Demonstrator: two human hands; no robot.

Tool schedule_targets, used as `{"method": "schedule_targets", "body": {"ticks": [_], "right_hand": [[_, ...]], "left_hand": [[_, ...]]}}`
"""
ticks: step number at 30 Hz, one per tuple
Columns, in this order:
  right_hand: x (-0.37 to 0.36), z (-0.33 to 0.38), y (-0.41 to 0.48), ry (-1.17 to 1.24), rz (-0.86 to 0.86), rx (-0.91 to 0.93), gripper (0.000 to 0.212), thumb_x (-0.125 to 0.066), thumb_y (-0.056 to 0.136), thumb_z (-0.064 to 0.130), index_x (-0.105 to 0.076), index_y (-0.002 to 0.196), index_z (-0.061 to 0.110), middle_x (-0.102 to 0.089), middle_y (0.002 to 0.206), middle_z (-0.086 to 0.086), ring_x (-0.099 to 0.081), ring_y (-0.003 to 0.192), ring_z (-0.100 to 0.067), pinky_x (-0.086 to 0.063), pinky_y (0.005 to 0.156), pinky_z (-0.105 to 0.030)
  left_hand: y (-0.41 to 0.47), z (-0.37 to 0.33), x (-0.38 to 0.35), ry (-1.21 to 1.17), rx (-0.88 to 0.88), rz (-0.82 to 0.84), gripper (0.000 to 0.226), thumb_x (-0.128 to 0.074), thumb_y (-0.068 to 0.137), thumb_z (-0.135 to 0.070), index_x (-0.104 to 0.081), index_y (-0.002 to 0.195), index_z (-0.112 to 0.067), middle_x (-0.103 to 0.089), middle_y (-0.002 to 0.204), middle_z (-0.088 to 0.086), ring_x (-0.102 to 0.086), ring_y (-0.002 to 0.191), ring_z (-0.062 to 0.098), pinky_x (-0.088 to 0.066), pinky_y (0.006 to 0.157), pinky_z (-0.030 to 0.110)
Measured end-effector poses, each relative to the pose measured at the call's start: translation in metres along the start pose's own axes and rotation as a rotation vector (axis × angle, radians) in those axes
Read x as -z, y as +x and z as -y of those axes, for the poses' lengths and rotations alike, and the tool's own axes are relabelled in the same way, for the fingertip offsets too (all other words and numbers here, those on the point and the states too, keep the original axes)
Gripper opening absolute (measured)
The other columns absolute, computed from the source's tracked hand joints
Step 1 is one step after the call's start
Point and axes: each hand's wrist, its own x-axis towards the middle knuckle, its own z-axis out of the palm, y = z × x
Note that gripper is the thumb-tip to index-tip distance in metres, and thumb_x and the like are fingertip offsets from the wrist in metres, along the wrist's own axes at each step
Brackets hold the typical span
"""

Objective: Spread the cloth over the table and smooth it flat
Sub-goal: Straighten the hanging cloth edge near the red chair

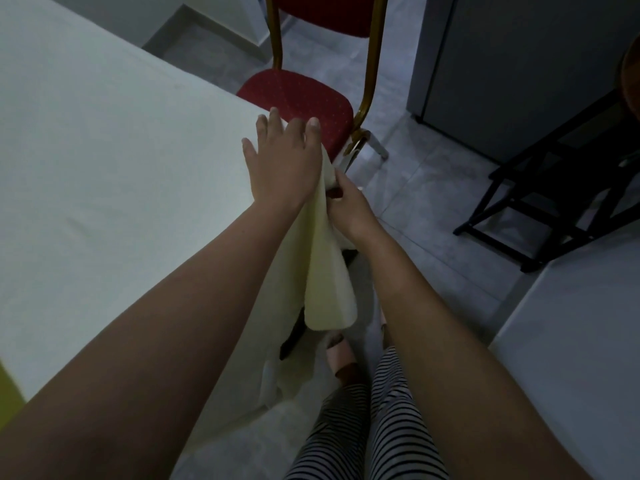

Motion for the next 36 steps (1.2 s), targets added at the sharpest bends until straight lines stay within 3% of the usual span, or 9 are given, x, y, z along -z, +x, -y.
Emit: {"method": "schedule_targets", "body": {"ticks": [2, 6, 9, 15, 20, 25, 30, 33, 36], "right_hand": [[0.0, -0.002, -0.001, 0.069, -0.064, -0.031, 0.066, -0.053, 0.093, 0.028, -0.02, 0.149, 0.03, -0.051, 0.137, 0.003, -0.054, 0.116, -0.012, -0.047, 0.097, -0.034], [0.001, -0.008, -0.028, 0.3, -0.224, -0.027, 0.044, -0.047, 0.094, 0.047, -0.042, 0.131, 0.023, -0.054, 0.121, 0.005, -0.054, 0.108, -0.012, -0.043, 0.077, -0.021], [0.002, -0.022, -0.035, 0.037, -0.184, 0.058, 0.046, -0.062, 0.081, 0.055, -0.049, 0.114, 0.025, -0.06, 0.106, 0.007, -0.06, 0.093, -0.013, -0.048, 0.07, -0.027], [0.039, -0.033, -0.015, -0.438, -0.479, 0.152, 0.009, -0.06, 0.087, 0.021, -0.052, 0.083, 0.018, -0.054, 0.075, 0.009, -0.053, 0.069, -0.01, -0.044, 0.068, -0.029], [0.064, -0.031, -0.015, -0.351, -0.106, 0.04, 0.005, -0.06, 0.088, 0.026, -0.065, 0.087, 0.025, -0.064, 0.086, 0.008, -0.061, 0.086, -0.013, -0.051, 0.079, -0.032], [0.059, -0.039, -0.008, -0.504, -0.299, 0.129, 0.009, -0.054, 0.088, 0.025, -0.062, 0.086, 0.029, -0.061, 0.083, 0.014, -0.058, 0.084, -0.012, -0.049, 0.086, -0.044], [0.047, -0.047, -0.009, -0.769, -0.317, 0.162, 0.015, -0.052, 0.083, 0.014, -0.06, 0.094, 0.021, -0.059, 0.092, 0.004, -0.052, 0.092, -0.02, -0.033, 0.083, -0.037], [0.024, -0.071, -0.02, -0.794, -0.328, 0.14, 0.009, -0.049, 0.083, 0.006, -0.051, 0.087, 0.013, -0.058, 0.09, -0.009, -0.056, 0.085, -0.029, -0.037, 0.072, -0.034], [0.004, -0.091, -0.033, -0.64, -0.23, 0.097, 0.03, -0.049, 0.084, 0.006, -0.053, 0.113, 0.009, -0.055, 0.104, -0.013, -0.055, 0.091, -0.029, -0.048, 0.072, -0.036]], "left_hand": [[-0.001, -0.001, 0.001, -0.002, -0.002, 0.001, 0.048, -0.018, 0.101, -0.044, -0.057, 0.122, -0.025, -0.026, 0.156, 0.009, -0.012, 0.147, 0.025, -0.008, 0.116, 0.054], [-0.002, -0.001, 0.003, -0.015, 0.009, 0.019, 0.048, -0.018, 0.101, -0.044, -0.056, 0.125, -0.026, -0.024, 0.157, 0.009, -0.011, 0.148, 0.025, -0.006, 0.116, 0.053], [-0.003, -0.002, 0.004, -0.005, 0.011, 0.016, 0.047, -0.019, 0.101, -0.043, -0.056, 0.124, -0.026, -0.025, 0.157, 0.009, -0.012, 0.147, 0.025, -0.008, 0.116, 0.053], [-0.002, -0.001, 0.004, -0.007, 0.009, 0.023, 0.047, -0.02, 0.101, -0.042, -0.055, 0.127, -0.026, -0.024, 0.157, 0.01, -0.011, 0.147, 0.024, -0.007, 0.115, 0.053], [-0.002, -0.002, 0.003, -0.022, 0.014, 0.025, 0.048, -0.02, 0.1, -0.044, -0.055, 0.127, -0.025, -0.022, 0.158, 0.009, -0.01, 0.148, 0.024, -0.005, 0.116, 0.052], [-0.002, -0.001, 0.003, -0.009, 0.007, 0.021, 0.047, -0.02, 0.101, -0.043, -0.055, 0.126, -0.025, -0.023, 0.157, 0.01, -0.011, 0.147, 0.024, -0.006, 0.116, 0.052], [-0.002, -0.002, 0.002, 0.0, 0.007, 0.025, 0.047, -0.019, 0.101, -0.043, -0.055, 0.126, -0.025, -0.022, 0.158, 0.01, -0.01, 0.148, 0.025, -0.007, 0.116, 0.052], [-0.001, -0.001, 0.003, 0.004, 0.012, 0.028, 0.048, -0.019, 0.101, -0.044, -0.055, 0.127, -0.025, -0.023, 0.158, 0.01, -0.011, 0.147, 0.025, -0.007, 0.116, 0.052], [-0.002, -0.001, 0.003, 0.007, 0.004, 0.016, 0.049, -0.02, 0.101, -0.044, -0.056, 0.126, -0.024, -0.024, 0.157, 0.01, -0.012, 0.147, 0.025, -0.008, 0.116, 0.053]]}}
